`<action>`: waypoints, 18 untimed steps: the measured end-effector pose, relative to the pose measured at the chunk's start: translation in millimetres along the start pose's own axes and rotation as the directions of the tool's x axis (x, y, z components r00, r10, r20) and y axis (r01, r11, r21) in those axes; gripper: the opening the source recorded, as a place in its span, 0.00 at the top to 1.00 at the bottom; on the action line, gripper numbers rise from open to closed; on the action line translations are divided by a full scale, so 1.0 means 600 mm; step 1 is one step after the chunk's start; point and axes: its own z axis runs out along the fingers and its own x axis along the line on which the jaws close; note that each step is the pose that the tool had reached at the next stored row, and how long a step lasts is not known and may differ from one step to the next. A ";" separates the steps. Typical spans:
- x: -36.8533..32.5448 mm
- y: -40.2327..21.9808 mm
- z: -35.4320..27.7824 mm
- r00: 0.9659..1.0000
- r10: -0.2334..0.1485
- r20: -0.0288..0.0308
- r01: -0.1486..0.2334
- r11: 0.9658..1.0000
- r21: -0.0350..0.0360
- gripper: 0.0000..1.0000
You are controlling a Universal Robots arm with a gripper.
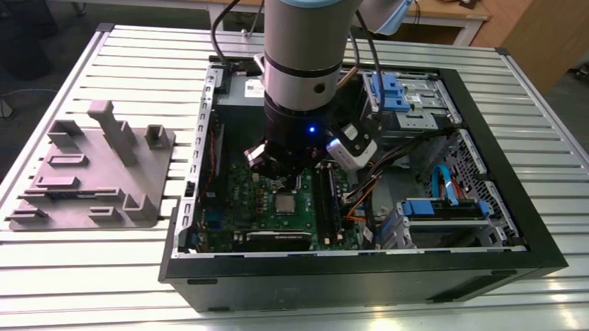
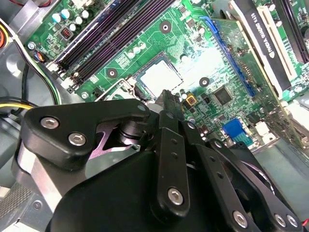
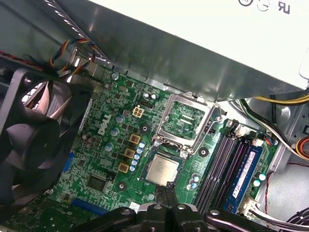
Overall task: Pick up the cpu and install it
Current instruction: 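Close the cpu cover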
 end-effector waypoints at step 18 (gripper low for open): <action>0.000 0.000 0.000 0.999 -0.038 0.001 0.038 0.999 0.000 0.90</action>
